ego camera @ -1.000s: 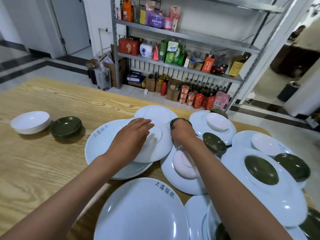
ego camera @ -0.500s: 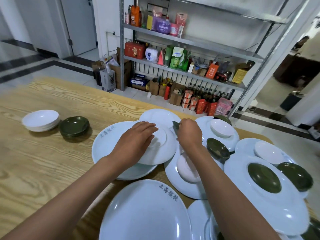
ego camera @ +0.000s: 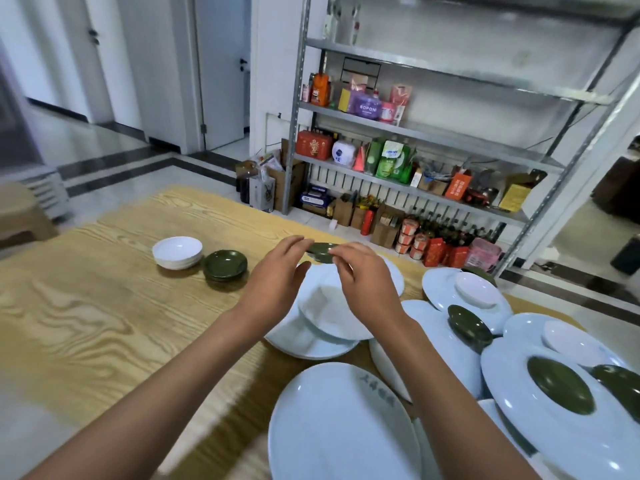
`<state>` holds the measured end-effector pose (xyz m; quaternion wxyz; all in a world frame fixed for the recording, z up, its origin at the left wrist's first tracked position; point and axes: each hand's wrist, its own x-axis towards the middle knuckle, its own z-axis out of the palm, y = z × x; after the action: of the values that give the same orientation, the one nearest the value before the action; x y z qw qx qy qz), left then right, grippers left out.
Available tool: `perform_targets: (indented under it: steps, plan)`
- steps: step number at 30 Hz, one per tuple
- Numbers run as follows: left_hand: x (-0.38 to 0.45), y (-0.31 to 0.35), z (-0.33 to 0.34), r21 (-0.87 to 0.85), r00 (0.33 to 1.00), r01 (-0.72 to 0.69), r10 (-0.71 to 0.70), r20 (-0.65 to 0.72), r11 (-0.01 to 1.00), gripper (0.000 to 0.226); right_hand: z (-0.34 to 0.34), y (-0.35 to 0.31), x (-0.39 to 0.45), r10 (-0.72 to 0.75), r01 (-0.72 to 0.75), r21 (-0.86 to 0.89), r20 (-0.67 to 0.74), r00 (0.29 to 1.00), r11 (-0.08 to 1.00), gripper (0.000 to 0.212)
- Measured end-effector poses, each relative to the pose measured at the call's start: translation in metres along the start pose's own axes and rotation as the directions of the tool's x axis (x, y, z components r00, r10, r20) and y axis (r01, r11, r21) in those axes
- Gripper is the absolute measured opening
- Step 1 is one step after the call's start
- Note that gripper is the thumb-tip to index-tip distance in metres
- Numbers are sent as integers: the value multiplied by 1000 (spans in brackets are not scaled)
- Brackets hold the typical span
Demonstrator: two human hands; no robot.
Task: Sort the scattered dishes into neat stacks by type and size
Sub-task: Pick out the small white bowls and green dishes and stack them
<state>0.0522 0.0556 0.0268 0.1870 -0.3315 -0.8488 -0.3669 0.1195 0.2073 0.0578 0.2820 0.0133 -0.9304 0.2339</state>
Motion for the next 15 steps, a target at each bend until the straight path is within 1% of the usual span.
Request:
perform_targets:
  steps: [4,6,9,11,13,15]
  plan:
    - [-11,-13,-27,-15,999,-18,17,-49,1000,29,15,-35,0,-31,30,32,22,999,999,24]
    - [-17,-23,-38,-17,997,-12,11,-80,1000,27,22,-47,1,-43,41,64,36,998,997,23]
    - [-24,-39,-53,-4,996,-13,13,-85,1000,26,32,-63,3,-57,51,77,79,995,996,26]
    - [-28,-49,-59,-6,995,-7,6,-99,1000,24,40,-70,2,-32,24,69,120,992,997,34]
    - [-32,-59,-64,-1,993,33,-33,-116,999,22,48,-75,1,11,-22,67,157,988,998,46]
    - [-34,-74,-65,19,992,75,-73,-105,997,20,56,-74,1,43,-56,68,185,982,996,52]
